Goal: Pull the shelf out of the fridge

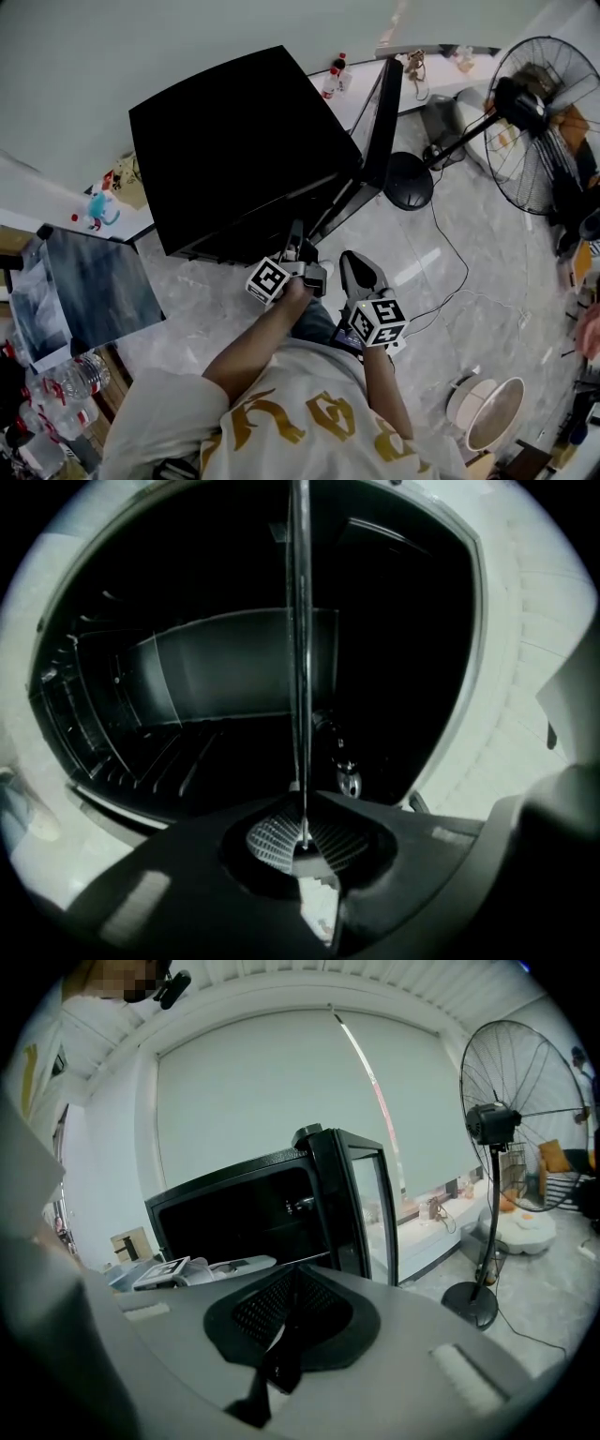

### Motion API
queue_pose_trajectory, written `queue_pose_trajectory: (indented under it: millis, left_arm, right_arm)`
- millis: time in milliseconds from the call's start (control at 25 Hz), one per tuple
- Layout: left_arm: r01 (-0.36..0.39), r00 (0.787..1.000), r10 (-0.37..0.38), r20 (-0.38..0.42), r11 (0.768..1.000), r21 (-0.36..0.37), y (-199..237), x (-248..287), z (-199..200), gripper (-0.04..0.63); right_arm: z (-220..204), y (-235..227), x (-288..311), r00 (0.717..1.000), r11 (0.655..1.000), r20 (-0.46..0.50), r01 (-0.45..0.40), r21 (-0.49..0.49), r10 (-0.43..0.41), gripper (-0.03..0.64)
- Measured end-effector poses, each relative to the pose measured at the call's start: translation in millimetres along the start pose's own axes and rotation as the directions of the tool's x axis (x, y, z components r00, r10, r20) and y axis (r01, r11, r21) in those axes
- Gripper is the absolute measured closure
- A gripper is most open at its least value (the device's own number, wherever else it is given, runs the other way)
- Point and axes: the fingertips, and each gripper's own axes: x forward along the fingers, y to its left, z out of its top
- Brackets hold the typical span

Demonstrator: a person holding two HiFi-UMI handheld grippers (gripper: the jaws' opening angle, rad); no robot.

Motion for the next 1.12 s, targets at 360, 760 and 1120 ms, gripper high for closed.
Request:
queue_pose_trajectory:
  millis: [360, 760, 1120]
  left_arm:
    - [-0.008, 0.998, 0.008, -0.069, 1.0, -0.001, -2.0, -19.1, -17.4, 0.463]
    - [0.006, 0.995, -0.01, -0.098, 0.999, -0.039, -6.5, -29.5, -23.6, 0.463]
    - [-0.014, 0.995, 0.012, -0.101, 1.0, -0.018, -1.3, -30.6, -23.2, 0.463]
  right_arm:
    - [-2.2, 8.0, -10.1, 1.0, 1.0, 0.025, 0.005, -0.004, -0.005, 0.592]
    - [-0.9, 12.6, -9.2, 0.999, 1.0, 0.035, 0.016, -0.009, -0.015, 0.604]
    - [-1.1, 10.3, -10.3, 0.999, 0.999, 0.025, 0.033, -0.022, -0.033, 0.606]
